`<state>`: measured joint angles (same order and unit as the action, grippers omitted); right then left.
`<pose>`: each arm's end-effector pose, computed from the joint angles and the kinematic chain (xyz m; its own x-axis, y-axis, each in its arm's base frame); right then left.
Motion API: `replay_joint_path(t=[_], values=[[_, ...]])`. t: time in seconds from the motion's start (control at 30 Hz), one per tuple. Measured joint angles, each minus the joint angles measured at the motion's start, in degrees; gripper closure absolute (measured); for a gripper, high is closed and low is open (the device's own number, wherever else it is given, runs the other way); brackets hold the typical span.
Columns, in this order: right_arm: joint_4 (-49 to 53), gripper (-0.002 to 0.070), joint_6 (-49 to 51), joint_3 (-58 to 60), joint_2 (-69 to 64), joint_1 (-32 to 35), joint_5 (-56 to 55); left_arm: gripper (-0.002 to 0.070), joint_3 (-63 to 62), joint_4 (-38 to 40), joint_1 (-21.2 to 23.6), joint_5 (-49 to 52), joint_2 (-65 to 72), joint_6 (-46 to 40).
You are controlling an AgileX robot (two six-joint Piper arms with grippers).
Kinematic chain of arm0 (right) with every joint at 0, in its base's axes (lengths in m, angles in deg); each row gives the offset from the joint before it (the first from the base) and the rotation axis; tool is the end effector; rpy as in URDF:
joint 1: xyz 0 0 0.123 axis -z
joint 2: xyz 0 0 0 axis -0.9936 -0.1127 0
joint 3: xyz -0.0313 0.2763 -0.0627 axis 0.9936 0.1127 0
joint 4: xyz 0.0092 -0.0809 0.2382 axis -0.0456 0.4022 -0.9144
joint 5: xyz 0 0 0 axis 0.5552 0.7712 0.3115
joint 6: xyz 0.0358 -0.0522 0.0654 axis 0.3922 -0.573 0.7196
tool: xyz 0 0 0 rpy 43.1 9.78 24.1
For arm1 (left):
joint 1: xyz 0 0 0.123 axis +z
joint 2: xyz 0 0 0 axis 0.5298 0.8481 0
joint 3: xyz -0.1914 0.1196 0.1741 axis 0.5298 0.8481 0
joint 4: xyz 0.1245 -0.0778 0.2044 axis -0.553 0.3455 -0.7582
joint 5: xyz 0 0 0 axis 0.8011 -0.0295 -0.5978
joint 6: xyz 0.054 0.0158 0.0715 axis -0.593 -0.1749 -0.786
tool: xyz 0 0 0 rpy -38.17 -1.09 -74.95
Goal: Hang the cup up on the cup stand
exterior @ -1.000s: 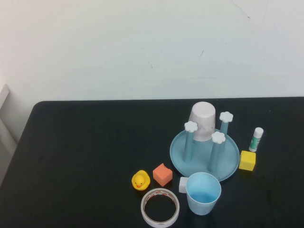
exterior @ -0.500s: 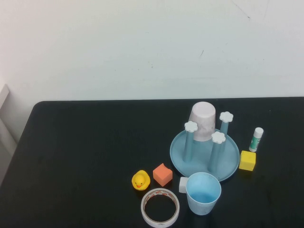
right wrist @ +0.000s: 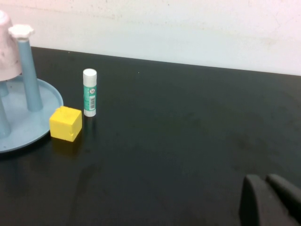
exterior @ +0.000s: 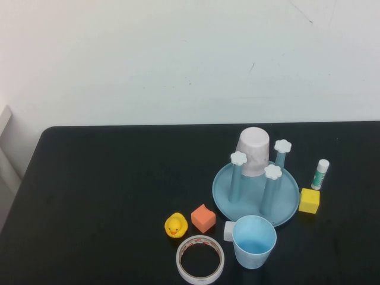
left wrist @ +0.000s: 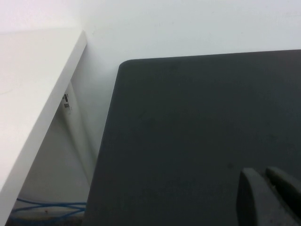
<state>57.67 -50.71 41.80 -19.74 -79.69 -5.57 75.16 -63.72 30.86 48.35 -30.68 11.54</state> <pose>0.0529 -0.0074 0.1766 -0.2662 -0.1295 -0.9552 0.0696 0.9858 -0.1531 0.0535 -0.0024 0.1796 -0.2290 -0.0153 -0.9733 0.0297 0.9993 -0.0227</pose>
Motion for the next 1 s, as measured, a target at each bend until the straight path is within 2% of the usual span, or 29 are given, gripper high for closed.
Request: replay_joint_path(t=[0.1, 0.2, 0.27, 0.4, 0.47, 0.57, 0.77, 0.87, 1.0], values=[[-0.1, 0.0678, 0.0, 0.0, 0.0, 0.0, 0.0, 0.0676, 0.0, 0.5, 0.0, -0.8, 0.0, 0.5], [-1.8, 0.0678, 1.5, 0.0, 0.0, 0.0, 0.0, 0.0677, 0.1, 6.0, 0.0, -3.1, 0.0, 3.8], [-7.0, 0.0678, 3.8, 0.0, 0.0, 0.0, 0.0, 0.0677, 0.1, 15.0, 0.0, -5.9, 0.0, 8.3], [-25.6, 0.0678, 11.8, 0.1, 0.0, 0.0, 0.0, 0.0676, 0.1, 35.4, 0.0, -12.5, 0.0, 18.2], [-36.2, 0.0678, 14.9, 0.4, 0.0, 0.0, 0.2, 0.0676, 0.1, 40.5, 0.0, -15.4, 0.0, 19.1], [-42.3, 0.0678, 14.7, 0.4, 0.0, 0.0, 0.2, 0.0676, 0.1, 43.5, 0.0, -19.4, 0.0, 17.7], [-42.6, 0.0678, 7.0, 0.4, 0.0, 0.0, 0.3, 0.0676, 0.1, 46.9, 0.0, -20.5, 0.0, 15.7], [-42.7, 0.0678, 4.6, 0.4, 0.0, 0.0, 1.2, 0.0676, -0.1, 44.3, 0.0, -16.0, 0.0, 10.2], [-42.8, 0.0678, 0.3, 0.4, 0.0, 0.0, 2.2, 0.0676, -7.2, 37.8, 0.1, -3.7, 3.4, -1.1]])
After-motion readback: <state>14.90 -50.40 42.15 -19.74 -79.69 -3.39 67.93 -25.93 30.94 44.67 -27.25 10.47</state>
